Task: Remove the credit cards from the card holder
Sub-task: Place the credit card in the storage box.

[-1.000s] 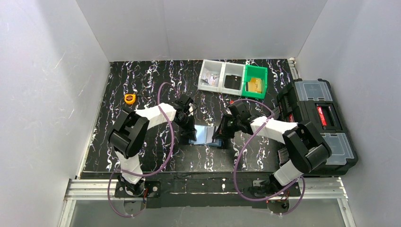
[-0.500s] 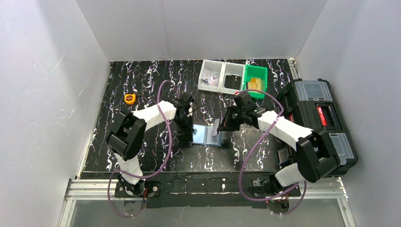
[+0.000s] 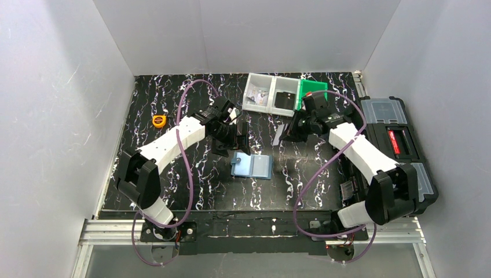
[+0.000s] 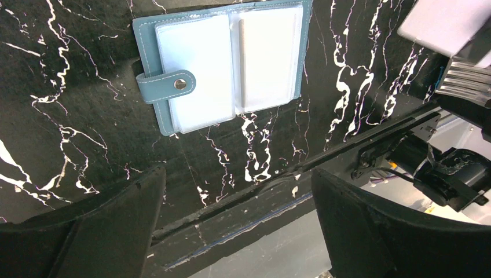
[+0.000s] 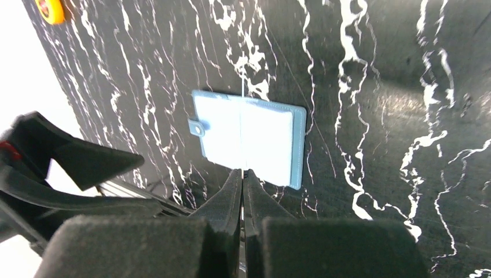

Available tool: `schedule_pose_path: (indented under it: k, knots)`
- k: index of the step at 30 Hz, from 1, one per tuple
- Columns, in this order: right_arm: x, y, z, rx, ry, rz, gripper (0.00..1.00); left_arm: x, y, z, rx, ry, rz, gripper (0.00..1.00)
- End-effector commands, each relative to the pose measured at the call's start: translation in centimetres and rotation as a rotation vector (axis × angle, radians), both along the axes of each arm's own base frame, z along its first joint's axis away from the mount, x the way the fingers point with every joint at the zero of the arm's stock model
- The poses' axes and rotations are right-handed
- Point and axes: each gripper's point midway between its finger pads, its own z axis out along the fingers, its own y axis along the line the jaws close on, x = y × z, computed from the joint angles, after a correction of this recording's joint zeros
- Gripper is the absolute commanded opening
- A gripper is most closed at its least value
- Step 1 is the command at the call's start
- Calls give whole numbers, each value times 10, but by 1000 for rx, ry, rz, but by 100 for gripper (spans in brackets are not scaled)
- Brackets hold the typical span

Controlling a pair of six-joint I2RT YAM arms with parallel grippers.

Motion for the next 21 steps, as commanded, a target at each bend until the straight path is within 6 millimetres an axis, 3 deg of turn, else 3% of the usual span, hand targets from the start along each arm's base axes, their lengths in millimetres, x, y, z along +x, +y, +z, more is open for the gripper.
schedule_pose_path:
  k: [1,10,16,21]
  knots:
    - [33,-14,28,-22,-67,-39,1,-6,5,26,-37,-35,-28,98]
    - [131,-38,53,-35,-130,-124,1,-14,4,38,-79,-54,-49,98]
    - [193,-40,34,-74,-106,-97,1,-18,5,47,-96,-68,-55,98]
    - [231,-40,15,-93,-100,-78,1,-22,7,54,-104,-77,-59,98]
